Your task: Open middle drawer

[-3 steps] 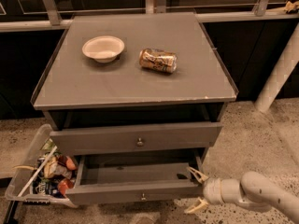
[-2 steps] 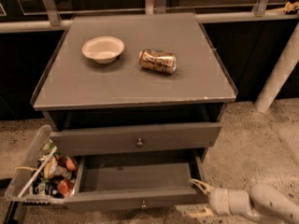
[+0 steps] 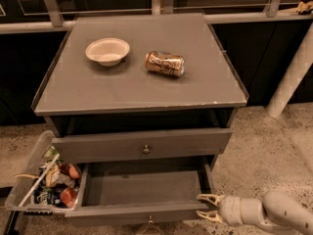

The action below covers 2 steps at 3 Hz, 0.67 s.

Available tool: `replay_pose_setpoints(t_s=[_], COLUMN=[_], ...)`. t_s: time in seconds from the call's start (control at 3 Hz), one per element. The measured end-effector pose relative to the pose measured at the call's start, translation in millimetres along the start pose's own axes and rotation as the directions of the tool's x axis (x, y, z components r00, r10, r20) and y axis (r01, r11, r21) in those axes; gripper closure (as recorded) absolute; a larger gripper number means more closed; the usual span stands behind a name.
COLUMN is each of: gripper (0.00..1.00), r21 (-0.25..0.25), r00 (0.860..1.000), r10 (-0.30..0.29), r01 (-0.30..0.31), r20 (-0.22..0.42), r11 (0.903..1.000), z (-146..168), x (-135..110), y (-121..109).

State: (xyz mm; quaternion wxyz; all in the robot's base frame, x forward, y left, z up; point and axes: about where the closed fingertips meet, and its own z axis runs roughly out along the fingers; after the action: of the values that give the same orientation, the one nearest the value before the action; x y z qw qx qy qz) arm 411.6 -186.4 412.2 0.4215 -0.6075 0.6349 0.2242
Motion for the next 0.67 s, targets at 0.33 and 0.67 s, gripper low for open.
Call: replay_pose_setpoints(t_s=[0.33, 0.67], gripper=[1.00, 1.00], r21=[-0.015, -0.023], r00=[1.000, 1.000], r10=[-0.016, -0.018], r01=[0.016, 0.018], r20=[0.008, 0.008], r11=[0.9998, 0.9996], z=[-3.3, -10.6], x=[-3.4, -0.3], y=[10.3, 24.1])
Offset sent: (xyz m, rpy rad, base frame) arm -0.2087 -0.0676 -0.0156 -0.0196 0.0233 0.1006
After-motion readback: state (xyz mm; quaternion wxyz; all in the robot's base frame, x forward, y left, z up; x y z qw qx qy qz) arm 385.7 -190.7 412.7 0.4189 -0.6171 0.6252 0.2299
